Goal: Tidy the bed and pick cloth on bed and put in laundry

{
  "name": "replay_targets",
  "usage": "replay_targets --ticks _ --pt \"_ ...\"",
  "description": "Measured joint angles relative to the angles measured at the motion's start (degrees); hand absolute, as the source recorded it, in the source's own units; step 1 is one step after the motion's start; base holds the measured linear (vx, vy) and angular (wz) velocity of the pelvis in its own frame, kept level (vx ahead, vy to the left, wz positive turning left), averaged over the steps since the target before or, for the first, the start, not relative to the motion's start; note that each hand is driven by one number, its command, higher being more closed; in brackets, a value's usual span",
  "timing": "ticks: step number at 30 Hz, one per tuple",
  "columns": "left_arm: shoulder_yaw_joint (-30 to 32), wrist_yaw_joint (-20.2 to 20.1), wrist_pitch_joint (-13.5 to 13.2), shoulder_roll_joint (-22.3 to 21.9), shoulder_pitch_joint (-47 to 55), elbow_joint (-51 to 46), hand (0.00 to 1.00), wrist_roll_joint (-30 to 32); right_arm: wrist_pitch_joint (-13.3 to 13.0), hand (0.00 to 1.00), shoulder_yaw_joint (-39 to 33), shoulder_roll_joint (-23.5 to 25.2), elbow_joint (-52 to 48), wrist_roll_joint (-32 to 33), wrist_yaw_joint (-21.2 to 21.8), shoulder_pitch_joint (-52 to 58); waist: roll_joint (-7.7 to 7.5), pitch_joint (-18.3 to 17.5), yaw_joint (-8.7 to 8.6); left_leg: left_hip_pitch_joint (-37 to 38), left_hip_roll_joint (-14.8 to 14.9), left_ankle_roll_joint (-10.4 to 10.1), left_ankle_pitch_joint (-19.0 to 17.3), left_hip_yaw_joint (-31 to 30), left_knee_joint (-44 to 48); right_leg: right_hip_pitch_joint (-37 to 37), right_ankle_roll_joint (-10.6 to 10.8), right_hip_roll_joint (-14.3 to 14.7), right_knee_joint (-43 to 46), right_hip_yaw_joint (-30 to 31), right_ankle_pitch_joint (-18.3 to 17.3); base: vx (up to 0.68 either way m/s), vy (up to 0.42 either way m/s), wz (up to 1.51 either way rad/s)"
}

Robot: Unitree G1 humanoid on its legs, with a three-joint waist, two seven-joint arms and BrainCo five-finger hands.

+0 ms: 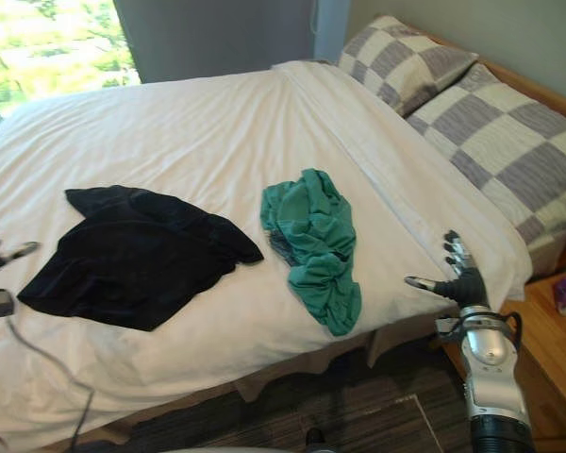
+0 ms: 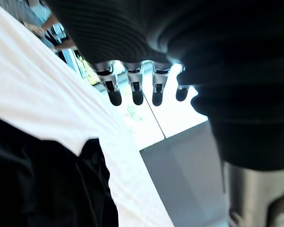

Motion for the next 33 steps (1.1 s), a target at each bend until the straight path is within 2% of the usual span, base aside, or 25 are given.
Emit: replay_targets --ticks 2,4,8,11,14,16,20,21,22,24,25,27,29,30,33 --pt "-3.29 0.92 1.67 -0.55 -2.75 1.05 0.00 2.20 0.67 0.00 2.08 -0.03 -2.30 -0.46 -0.07 -0.46 -0.22 0.50 -0.08 -1.12 0.04 0.01 0.00 0.16 -0.01 -1.43 -0.09 0.18 0.00 1.03 0.83 -0.08 -0.055 -0.34" --pt "-5.60 2.77 3.81 -0.93 -6.91 1.86 0.00 4.22 1.77 0.00 4.59 -0.03 -3.87 -0.45 -0.33 -3.27 -0.59 2.56 -0.13 -2.54 -0.08 0.07 0.04 0.52 0.34 -3.12 -0.15 0.12 0.01 1.72 1.86 -0.11 -0.048 -0.19" --pt "-9.84 6.92 8.65 -0.77 -19.50 2.12 0.00 6.35 4.01 0.00 8.73 -0.13 -7.36 -0.40 -2.28 -13.86 -1.18 9.39 0.14 -9.15 -0.09 0.88 0.45 0.70 3.75 -8.80 -0.36 -0.55 0.32 2.62 4.55 -0.19 -0.054 -0.03" --pt "-12.57 8.21 11.43 -0.24 -25.55 2.23 0.00 6.60 4.90 0.00 9.37 -0.26 -8.11 -0.25 -2.98 -18.74 -0.86 13.35 0.05 -12.10 0.32 1.21 0.71 0.65 5.35 -11.21 -0.63 -0.51 0.44 2.75 5.56 -0.13 -0.069 0.01" --pt "-15.36 10.15 14.15 1.42 -30.55 2.63 0.00 9.37 5.04 0.00 9.34 -0.95 -12.07 0.42 -3.27 -19.81 -0.55 16.06 -0.54 -15.21 0.90 1.22 0.70 0.84 6.87 -14.60 -0.72 -0.15 2.02 3.29 5.69 -0.08 -0.059 -0.04" --pt "-16.68 11.76 16.11 1.74 -34.00 4.16 0.00 12.24 5.00 0.00 9.35 -1.67 -14.29 1.69 -3.27 -20.03 -0.63 17.68 -1.53 -16.77 1.01 1.25 0.68 0.91 7.46 -16.49 -0.75 -0.11 3.03 3.63 5.67 -0.06 -0.036 -0.03" --pt "-20.41 13.09 20.49 1.71 -39.66 5.05 0.00 15.52 4.78 0.00 8.90 -3.04 -18.24 2.93 -4.11 -21.56 -0.68 20.94 -2.19 -21.79 0.98 1.82 0.35 1.98 9.36 -23.03 -0.91 -0.35 6.45 4.74 5.47 -0.07 -0.008 -0.10" --pt "-21.98 13.44 22.87 1.47 -41.14 5.01 0.00 17.24 4.75 0.00 8.90 -3.01 -19.98 2.94 -4.32 -22.06 -0.67 21.93 -2.35 -23.51 1.06 1.92 0.36 2.37 9.94 -25.36 -0.99 -0.38 7.54 5.18 5.36 -0.08 -0.010 -0.09" --pt "-22.46 13.45 24.15 1.19 -41.79 4.97 0.00 18.32 4.74 0.00 8.87 -3.00 -21.06 2.95 -4.33 -22.07 -0.61 22.28 -2.39 -24.52 1.14 2.00 0.40 2.53 10.33 -26.64 -1.00 -0.29 8.19 5.40 5.28 -0.06 -0.035 -0.03" --pt "-23.15 13.23 29.67 0.64 -44.05 3.13 0.00 26.15 4.46 0.00 8.75 -2.89 -25.04 2.97 -4.33 -21.96 -0.35 24.33 -2.62 -27.66 2.23 2.09 0.43 2.68 12.23 -30.28 -1.16 0.15 11.05 5.32 4.90 -0.05 -0.051 0.02" --pt "-23.28 12.21 31.36 0.60 -44.61 2.48 1.00 28.84 4.34 0.00 8.75 -2.88 -25.77 2.97 -4.33 -21.94 -0.24 24.64 -2.56 -28.40 2.75 2.13 0.35 2.66 12.78 -30.99 -1.19 0.22 11.50 5.17 4.88 -0.07 -0.084 0.04" --pt "-23.50 4.21 36.27 0.54 -44.83 0.24 1.00 39.72 4.03 0.00 8.74 -2.65 -28.59 2.97 -4.39 -22.02 0.13 24.91 -2.10 -30.94 4.72 2.00 -0.54 2.58 15.64 -33.02 -1.85 1.04 13.23 4.29 4.17 -0.08 -0.098 0.04" --pt "-24.31 -0.36 38.06 0.45 -44.06 -0.27 1.00 46.97 2.88 0.00 8.79 -2.46 -29.89 3.01 -4.44 -22.20 0.42 25.03 -1.84 -32.09 6.17 1.73 -1.90 2.44 18.58 -34.09 -2.19 1.74 15.37 4.10 2.85 -0.07 -0.085 -0.05" --pt "-24.29 -1.09 38.67 0.56 -43.38 -0.29 1.00 49.20 1.92 0.00 8.74 -2.54 -30.14 3.00 -4.50 -22.36 0.67 24.89 -1.82 -32.82 6.85 1.71 -2.68 2.43 20.16 -35.04 -2.32 2.02 16.92 4.11 2.08 -0.08 -0.092 -0.11" --pt "-23.67 -1.16 39.50 0.53 -40.74 -0.29 1.00 50.42 0.47 0.00 9.69 -2.56 -30.27 2.05 -4.64 -22.85 1.39 24.46 -1.76 -33.10 7.59 1.74 -3.78 3.32 21.65 -36.14 -2.28 2.65 18.60 4.78 1.37 -0.03 -0.053 -0.19"
